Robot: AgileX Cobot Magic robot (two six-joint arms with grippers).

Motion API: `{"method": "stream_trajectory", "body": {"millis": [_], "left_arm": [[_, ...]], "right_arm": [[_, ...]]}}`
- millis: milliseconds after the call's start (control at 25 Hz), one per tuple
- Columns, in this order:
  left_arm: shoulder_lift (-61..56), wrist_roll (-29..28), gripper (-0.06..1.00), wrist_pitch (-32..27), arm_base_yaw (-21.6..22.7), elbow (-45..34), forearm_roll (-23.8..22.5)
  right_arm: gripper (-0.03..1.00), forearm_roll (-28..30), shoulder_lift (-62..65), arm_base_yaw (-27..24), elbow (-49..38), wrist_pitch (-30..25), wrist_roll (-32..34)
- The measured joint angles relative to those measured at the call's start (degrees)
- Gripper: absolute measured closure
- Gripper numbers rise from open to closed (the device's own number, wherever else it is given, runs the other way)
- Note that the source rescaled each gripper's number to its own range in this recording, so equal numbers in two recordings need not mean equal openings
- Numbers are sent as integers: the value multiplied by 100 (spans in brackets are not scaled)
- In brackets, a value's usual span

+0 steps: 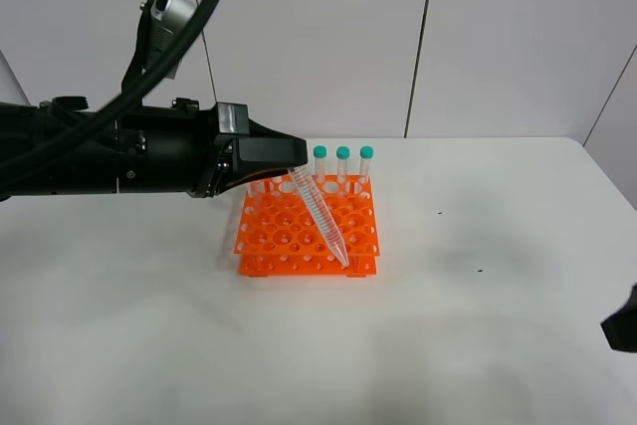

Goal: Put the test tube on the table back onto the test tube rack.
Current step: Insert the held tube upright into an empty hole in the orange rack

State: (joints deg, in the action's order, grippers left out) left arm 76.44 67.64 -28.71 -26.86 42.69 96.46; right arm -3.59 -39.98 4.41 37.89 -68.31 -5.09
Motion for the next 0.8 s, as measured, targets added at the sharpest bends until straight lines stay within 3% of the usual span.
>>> {"method": "stream_trajectory", "body": {"millis": [360,800], "left_arm": [[0,0,93,0,0,0,0],[0,0,93,0,0,0,0]], "right_arm": [[-3,111,3131,0,-949,818,309],[-3,261,4021,18,-983,875,509]]}}
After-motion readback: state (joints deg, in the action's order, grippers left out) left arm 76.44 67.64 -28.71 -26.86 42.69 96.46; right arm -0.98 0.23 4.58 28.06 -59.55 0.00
